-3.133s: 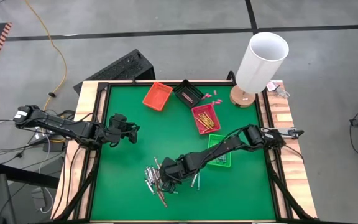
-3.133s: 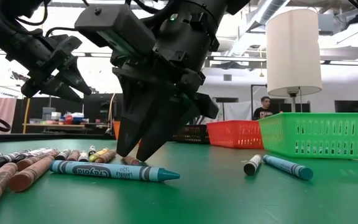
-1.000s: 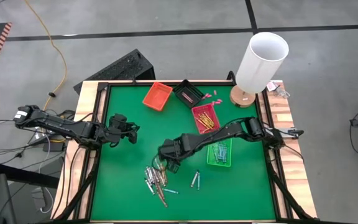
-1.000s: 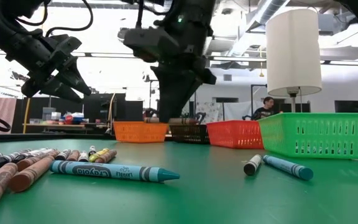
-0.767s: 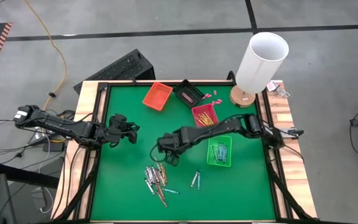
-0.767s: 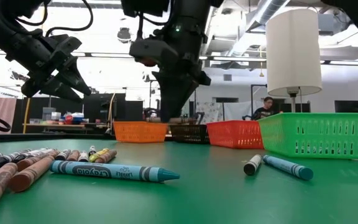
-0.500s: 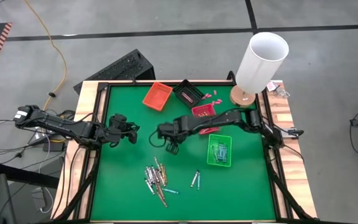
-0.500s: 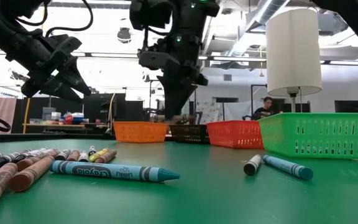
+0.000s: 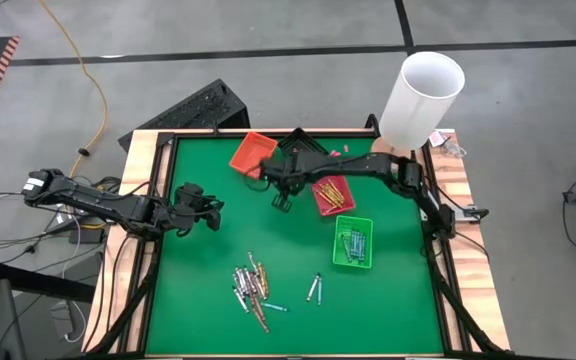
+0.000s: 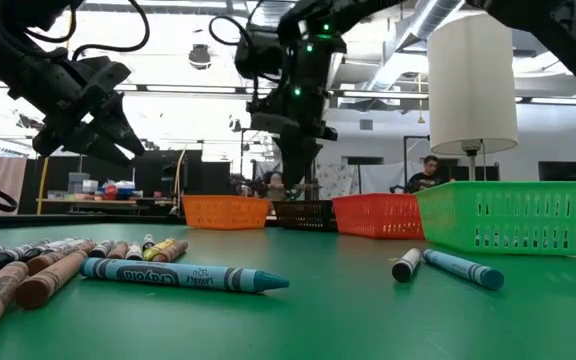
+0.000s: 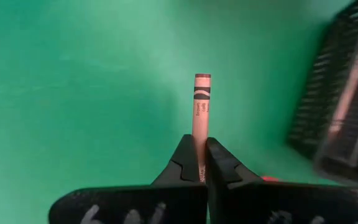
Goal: Sort crayons
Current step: Put the brown crayon into the black bin
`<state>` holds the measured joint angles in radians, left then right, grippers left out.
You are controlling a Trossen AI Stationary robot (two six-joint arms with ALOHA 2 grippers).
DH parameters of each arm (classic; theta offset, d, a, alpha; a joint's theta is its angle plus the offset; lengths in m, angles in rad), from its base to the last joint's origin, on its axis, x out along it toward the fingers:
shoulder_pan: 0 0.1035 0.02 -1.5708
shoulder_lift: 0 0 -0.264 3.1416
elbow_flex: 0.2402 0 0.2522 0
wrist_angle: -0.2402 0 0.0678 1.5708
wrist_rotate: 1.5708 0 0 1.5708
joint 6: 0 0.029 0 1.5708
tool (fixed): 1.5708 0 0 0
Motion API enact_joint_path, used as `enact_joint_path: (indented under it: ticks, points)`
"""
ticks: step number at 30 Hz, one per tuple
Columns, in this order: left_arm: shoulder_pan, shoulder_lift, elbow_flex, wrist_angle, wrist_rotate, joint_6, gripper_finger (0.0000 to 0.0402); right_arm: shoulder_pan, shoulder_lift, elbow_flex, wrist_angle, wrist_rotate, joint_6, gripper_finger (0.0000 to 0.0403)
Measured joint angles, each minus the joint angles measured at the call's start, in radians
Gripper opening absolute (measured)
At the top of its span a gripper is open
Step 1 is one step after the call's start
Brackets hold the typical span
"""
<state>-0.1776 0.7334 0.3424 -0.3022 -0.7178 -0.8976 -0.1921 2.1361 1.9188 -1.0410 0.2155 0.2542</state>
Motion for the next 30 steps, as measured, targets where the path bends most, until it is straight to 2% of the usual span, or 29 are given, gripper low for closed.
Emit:
enact_joint_path:
  ticks: [6,18,30]
  points:
    - [0.000,0.000,0.000,0.001,-0.003,0.000,0.0180,-0.091,0.000,0.015,-0.006,0.004,-0.072,0.0004]
    - [0.000,0.000,0.000,0.009,-0.048,-0.001,0.0180,-0.208,0.000,0.159,0.000,-0.002,-0.159,0.0004]
    - [0.000,0.000,0.000,0.009,-0.057,0.006,0.0180,-0.300,0.011,0.084,0.037,-0.064,-0.173,0.0004]
